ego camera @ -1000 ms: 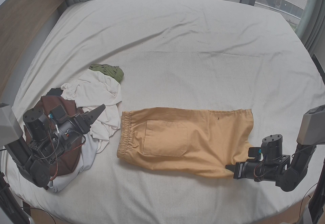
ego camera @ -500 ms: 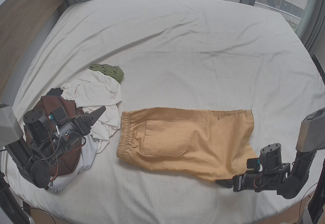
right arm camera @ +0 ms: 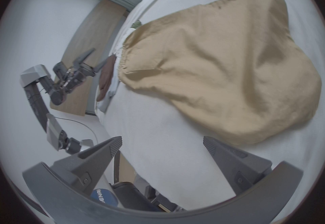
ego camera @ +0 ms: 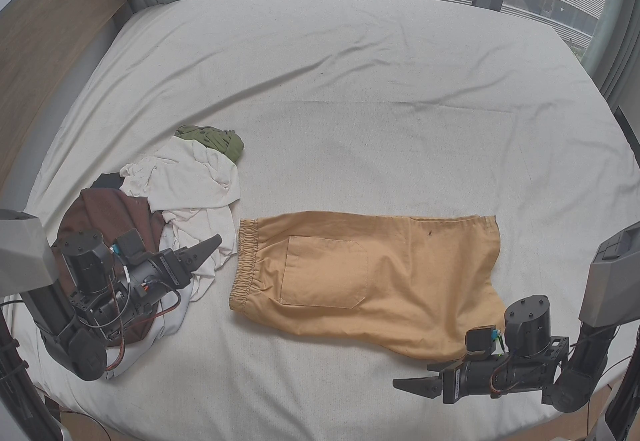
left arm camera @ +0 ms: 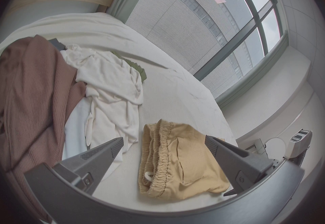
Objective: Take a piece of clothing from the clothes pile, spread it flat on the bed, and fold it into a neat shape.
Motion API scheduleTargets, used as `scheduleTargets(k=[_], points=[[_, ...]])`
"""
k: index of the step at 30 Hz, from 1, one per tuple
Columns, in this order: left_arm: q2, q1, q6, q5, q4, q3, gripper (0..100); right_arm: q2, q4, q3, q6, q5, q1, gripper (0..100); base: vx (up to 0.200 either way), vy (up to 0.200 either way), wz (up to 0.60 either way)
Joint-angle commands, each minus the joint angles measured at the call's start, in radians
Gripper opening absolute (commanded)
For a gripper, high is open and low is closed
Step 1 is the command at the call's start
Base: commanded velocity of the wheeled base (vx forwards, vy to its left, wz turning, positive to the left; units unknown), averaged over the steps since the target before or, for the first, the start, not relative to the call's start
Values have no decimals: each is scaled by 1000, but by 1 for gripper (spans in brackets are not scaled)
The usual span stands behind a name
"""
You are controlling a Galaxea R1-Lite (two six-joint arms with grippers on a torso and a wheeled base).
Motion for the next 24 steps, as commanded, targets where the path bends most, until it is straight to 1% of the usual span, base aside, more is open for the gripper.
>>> scheduleTargets(k=[1,4,8,15,21,22,23,24], points=[[50,-5,-1,0,-2,4,100,-29,-31,3,2,17,20,100,0,0,0],[51,-11,-4,0,-2,10,100,-37,-59,0,1,20,20,100,0,0,0],[51,-35,-39,0,-2,18,100,-72,-103,-28,2,31,18,100,0,0,0],[80,-66,-42,3,-2,18,100,-146,-105,-115,32,42,3,100,0,0,0],[83,-72,-55,4,-2,21,100,-205,-110,-177,33,45,-107,100,0,0,0],[83,-75,-64,4,-2,22,100,-212,-113,-178,36,57,-126,100,0,0,0],[85,-77,-64,4,-2,22,100,-212,-113,-178,38,59,-127,100,0,0,0],[90,-78,-72,4,-2,24,100,-213,-116,-177,39,83,-147,100,0,0,0]])
